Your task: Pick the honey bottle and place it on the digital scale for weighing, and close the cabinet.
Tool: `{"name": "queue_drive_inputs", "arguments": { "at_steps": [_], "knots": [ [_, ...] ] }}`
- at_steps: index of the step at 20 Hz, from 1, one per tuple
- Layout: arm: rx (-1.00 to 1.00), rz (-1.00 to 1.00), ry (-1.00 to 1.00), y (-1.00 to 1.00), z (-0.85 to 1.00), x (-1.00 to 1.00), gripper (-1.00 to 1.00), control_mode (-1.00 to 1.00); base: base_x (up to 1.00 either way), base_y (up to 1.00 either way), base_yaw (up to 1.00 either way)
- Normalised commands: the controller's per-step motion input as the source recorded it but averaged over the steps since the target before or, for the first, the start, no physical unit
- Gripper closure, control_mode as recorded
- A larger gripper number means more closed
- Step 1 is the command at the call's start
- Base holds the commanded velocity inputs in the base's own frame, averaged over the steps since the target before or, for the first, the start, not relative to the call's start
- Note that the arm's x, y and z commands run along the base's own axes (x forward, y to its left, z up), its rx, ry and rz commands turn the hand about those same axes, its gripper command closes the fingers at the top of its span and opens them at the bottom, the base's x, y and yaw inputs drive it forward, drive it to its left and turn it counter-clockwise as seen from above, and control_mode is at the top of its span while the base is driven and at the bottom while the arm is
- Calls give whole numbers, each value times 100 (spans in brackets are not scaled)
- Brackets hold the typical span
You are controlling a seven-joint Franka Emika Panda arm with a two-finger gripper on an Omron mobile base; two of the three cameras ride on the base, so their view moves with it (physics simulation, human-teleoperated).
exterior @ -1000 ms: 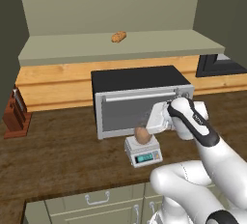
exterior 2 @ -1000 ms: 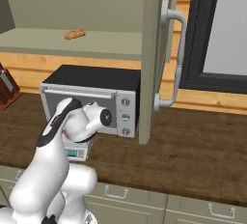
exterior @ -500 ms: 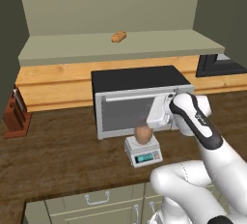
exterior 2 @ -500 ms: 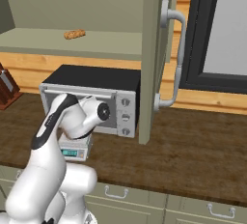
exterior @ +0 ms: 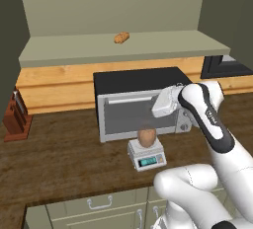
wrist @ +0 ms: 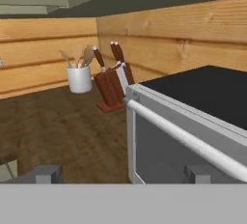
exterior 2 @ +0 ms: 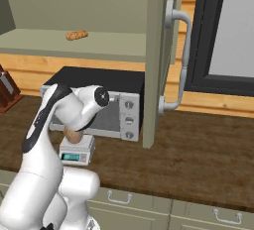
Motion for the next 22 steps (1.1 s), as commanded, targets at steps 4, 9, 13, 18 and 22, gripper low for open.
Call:
{"name": "queue_drive_inputs", "arguments": {
  "at_steps": [4,9,13,18,22],
  "knots": [
    [-4,-13,18,0,9,-43,-100,-100,0,0,0],
    [-9,-15,16,0,11,-48,-100,-100,0,0,0],
    [-12,-15,15,0,27,-24,-100,-100,0,0,0],
    [-9,-17,12,-1,46,-9,-100,-100,0,0,0],
    [-8,-22,11,0,34,-17,-100,-100,0,0,0]
  ]
}}
